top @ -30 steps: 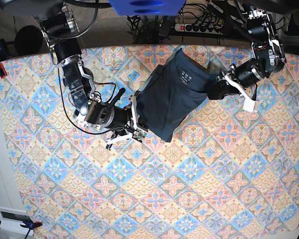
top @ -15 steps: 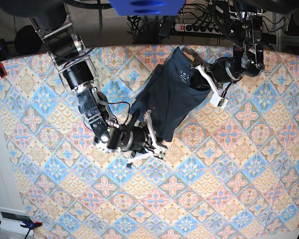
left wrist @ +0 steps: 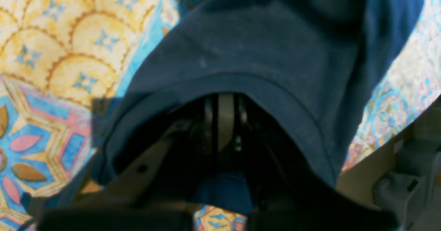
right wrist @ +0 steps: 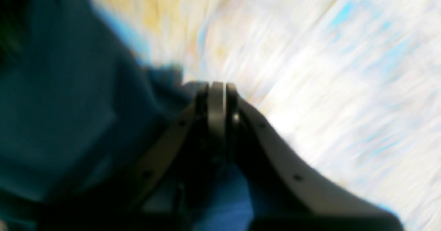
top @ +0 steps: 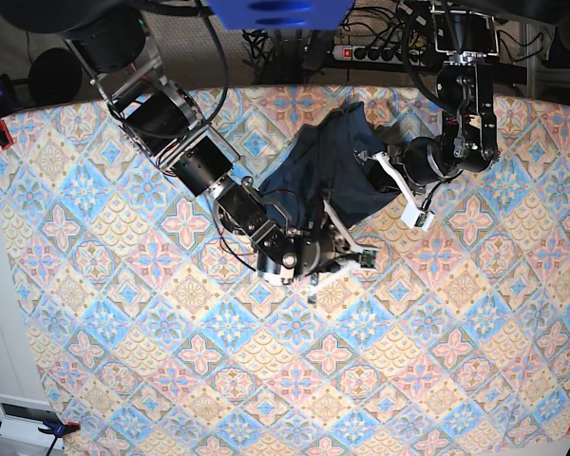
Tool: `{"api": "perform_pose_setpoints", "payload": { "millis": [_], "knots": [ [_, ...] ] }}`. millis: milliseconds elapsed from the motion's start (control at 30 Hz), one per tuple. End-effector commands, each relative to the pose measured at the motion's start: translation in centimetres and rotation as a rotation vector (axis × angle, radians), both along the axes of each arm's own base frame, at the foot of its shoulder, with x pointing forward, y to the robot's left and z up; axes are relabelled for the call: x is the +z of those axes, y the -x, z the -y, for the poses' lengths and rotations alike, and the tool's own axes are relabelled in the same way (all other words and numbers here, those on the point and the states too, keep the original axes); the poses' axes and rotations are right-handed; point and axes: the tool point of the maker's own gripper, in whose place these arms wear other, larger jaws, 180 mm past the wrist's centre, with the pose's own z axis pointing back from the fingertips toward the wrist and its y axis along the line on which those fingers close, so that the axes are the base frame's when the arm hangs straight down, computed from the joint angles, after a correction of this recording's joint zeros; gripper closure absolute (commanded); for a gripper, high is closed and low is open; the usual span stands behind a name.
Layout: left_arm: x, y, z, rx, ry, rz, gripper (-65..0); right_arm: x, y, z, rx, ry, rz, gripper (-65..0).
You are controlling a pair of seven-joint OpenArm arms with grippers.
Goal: Layout the t-shirt on the table in an organized manner, then fold the t-shirt properly
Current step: 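Fold the shirt bundle over again with both grippers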
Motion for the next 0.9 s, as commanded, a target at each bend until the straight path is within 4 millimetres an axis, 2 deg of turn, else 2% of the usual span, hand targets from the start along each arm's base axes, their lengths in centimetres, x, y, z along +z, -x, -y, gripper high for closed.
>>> {"api": "perform_pose_setpoints", "payload": {
  "millis": [0, 133, 200, 300, 433, 533, 600, 700, 800, 867],
  "knots": [
    [1.2, -1.1, 0.0, 0.005, 0.014, 0.048, 0.0, 1.0, -1.3, -0.1, 0.001, 0.0, 0.036, -1.1],
    [1.7, -1.8, 0.0, 0.005, 0.014, 0.066, 0.0, -0.7, -0.9, 1.1, -0.005, 0.044, 0.006, -1.1],
    [2.0, -2.3, -0.1, 0.005, 0.011, 0.079, 0.0, -1.4, -1.6, 3.6, -0.036, 0.078, 0.006, -1.1],
    [2.3, -3.3, -0.2, 0.01, 0.011, 0.092, 0.0, -1.9, -2.0, 5.9, -0.06, 0.105, 0.006, -1.1],
    [2.7, -5.8, -0.6, 0.029, 0.023, 0.102, 0.0, -2.6, -2.5, 9.2, -0.095, 0.155, 0.005, -1.1],
    [4.0, -7.4, -0.6, 0.033, 0.029, 0.141, 0.0, -2.7, -3.0, 11.5, -0.141, 0.166, 0.001, -1.1],
    [5.2, -8.0, -0.7, 0.035, 0.033, 0.18, 0.0, -1.9, -4.1, 12.2, -0.206, 0.126, 0.004, -1.1],
    [8.2, -8.5, -1.4, 0.058, 0.035, 0.269, 0.0, -0.8, -5.6, 13.3, -0.292, 0.069, 0.007, -1.1],
    [10.1, -7.3, -2.0, 0.093, 0.108, 0.31, 0.0, 2.0, -7.6, 13.9, -0.368, -0.021, 0.054, -1.1],
    [10.7, -5.8, -2.1, 0.11, 0.17, 0.311, 0.0, 3.5, -8.5, 15.1, -0.42, -0.061, 0.086, -1.1]
  ]
}}
